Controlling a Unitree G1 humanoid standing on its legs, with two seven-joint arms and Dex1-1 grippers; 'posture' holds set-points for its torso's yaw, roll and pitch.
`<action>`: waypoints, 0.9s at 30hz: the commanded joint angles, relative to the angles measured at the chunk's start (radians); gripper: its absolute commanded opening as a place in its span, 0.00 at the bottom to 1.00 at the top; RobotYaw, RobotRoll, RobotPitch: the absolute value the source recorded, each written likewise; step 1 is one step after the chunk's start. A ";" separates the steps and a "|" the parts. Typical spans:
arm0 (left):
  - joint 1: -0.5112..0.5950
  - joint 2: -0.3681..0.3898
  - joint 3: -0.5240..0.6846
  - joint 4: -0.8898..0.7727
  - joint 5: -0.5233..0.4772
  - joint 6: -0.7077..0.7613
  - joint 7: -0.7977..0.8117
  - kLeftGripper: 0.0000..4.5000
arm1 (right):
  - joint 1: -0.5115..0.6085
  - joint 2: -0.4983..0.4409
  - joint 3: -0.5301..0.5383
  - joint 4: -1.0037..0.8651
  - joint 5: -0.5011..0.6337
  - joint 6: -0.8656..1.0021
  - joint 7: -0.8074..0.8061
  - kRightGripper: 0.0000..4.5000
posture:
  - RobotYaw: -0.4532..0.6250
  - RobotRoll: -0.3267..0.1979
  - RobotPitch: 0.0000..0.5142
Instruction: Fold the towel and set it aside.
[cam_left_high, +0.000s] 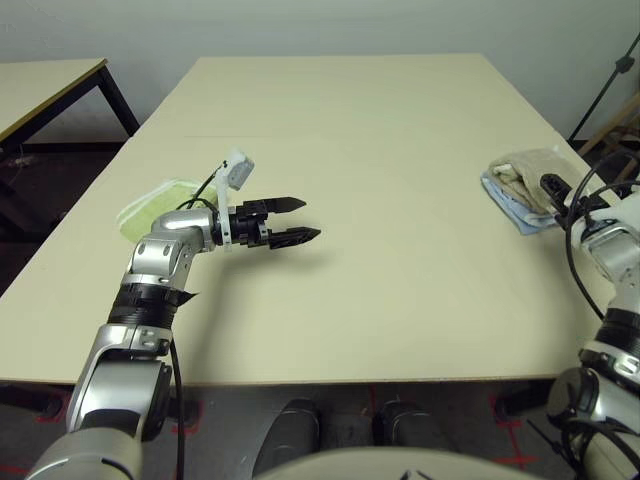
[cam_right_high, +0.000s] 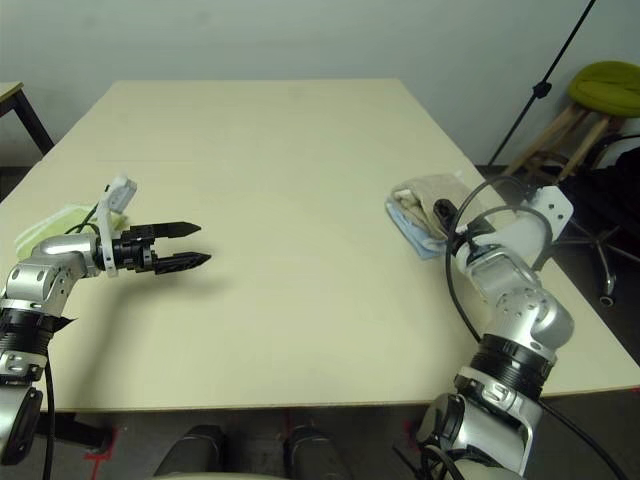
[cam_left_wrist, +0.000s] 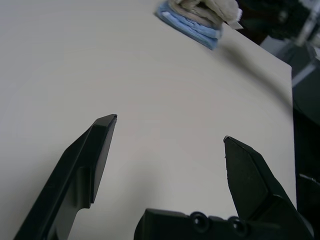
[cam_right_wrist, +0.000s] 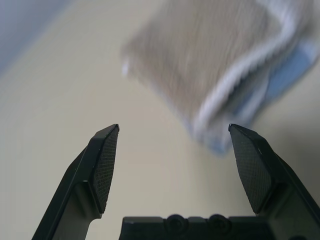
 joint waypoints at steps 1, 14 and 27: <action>0.024 -0.009 0.047 -0.051 -0.011 0.053 0.103 1.00 | 0.012 -0.057 0.012 -0.116 0.101 0.162 0.029 0.99 | 0.38 0.62 0.13; 0.071 -0.148 0.280 0.073 0.116 -0.308 0.664 1.00 | 0.005 -0.045 0.352 0.182 -0.493 -0.835 0.270 0.99 | 0.44 0.62 0.11; 0.091 -0.151 0.322 0.278 0.139 -0.515 0.791 1.00 | -0.010 0.048 0.376 0.395 -0.623 -1.073 0.245 0.99 | 0.44 0.62 0.17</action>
